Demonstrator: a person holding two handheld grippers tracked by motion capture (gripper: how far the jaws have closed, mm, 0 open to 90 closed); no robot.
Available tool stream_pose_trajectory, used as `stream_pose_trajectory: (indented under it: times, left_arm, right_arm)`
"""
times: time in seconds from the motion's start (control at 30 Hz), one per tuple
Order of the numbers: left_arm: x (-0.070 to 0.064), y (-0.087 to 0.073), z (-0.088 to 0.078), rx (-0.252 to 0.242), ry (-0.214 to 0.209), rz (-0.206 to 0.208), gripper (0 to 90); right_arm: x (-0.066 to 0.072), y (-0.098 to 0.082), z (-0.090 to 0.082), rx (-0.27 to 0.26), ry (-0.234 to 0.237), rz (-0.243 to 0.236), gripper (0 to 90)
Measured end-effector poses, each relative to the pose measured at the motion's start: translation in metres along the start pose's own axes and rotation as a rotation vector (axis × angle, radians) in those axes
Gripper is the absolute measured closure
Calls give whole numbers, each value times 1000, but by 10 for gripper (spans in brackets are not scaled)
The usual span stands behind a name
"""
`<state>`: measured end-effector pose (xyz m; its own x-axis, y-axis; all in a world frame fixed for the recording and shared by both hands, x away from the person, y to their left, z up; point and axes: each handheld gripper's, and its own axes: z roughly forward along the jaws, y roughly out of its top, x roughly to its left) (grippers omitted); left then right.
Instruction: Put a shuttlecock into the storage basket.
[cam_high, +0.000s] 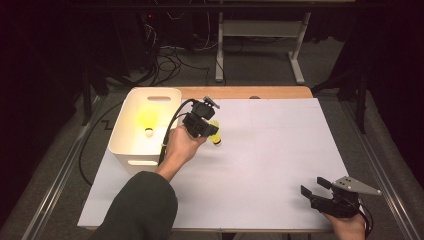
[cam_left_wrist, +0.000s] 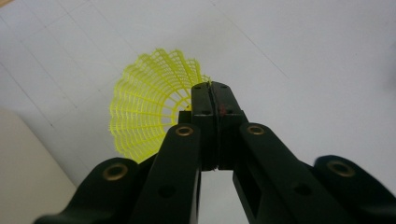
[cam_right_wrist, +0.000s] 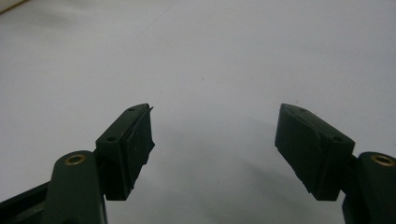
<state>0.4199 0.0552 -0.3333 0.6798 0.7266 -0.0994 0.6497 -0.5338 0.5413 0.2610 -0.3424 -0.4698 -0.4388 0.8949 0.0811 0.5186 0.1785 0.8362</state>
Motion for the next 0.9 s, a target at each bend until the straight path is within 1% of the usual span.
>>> stream_pose_trajectory:
  times: [0.23,0.4,0.7,0.9]
  left_arm:
    - [4,2,-7,-9,7,-4,898]
    - [4,2,-10,-9,19,-7,898]
    - [8,3,-16,-18,24,-11,897]
    - [10,5,-24,-24,29,-10,897]
  right_arm:
    - [0,0,0,0,0,1,282]
    - [0,0,0,1,0,-1,282]
    - [0,0,0,1,0,1,282]
    - [0,0,0,1,0,0,282]
